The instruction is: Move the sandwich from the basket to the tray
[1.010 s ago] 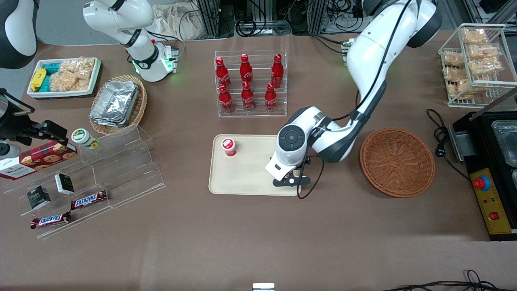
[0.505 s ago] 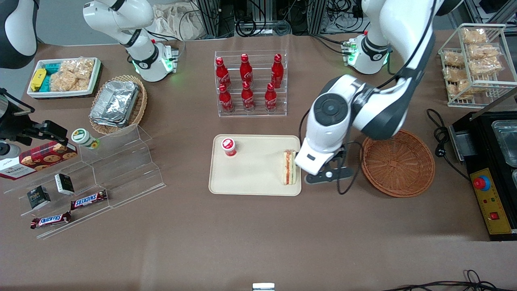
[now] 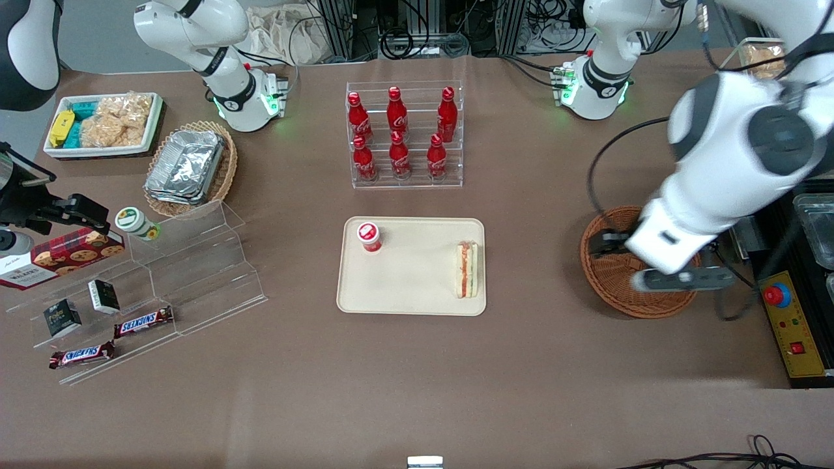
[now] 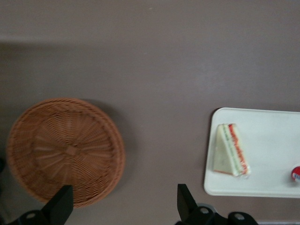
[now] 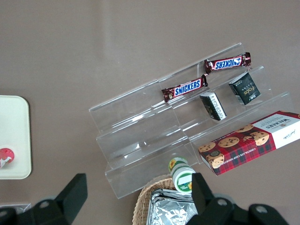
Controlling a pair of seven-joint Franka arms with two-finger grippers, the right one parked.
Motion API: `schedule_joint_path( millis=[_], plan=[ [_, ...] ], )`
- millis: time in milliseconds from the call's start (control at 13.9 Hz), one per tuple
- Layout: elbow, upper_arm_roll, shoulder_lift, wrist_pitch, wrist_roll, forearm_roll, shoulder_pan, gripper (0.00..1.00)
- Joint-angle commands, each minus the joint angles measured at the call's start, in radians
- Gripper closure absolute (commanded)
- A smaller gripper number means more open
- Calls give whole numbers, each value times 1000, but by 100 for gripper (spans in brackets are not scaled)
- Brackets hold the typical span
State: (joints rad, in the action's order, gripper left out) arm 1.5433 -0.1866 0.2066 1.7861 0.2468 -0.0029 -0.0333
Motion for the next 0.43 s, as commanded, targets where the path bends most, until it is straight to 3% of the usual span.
schedule_joint_path(
  millis=[0,361],
  plan=[
    [67,114,-84,-63,-119,-42,0,0],
    [47,177,-81,-57,-116,-37,3,0]
  ],
)
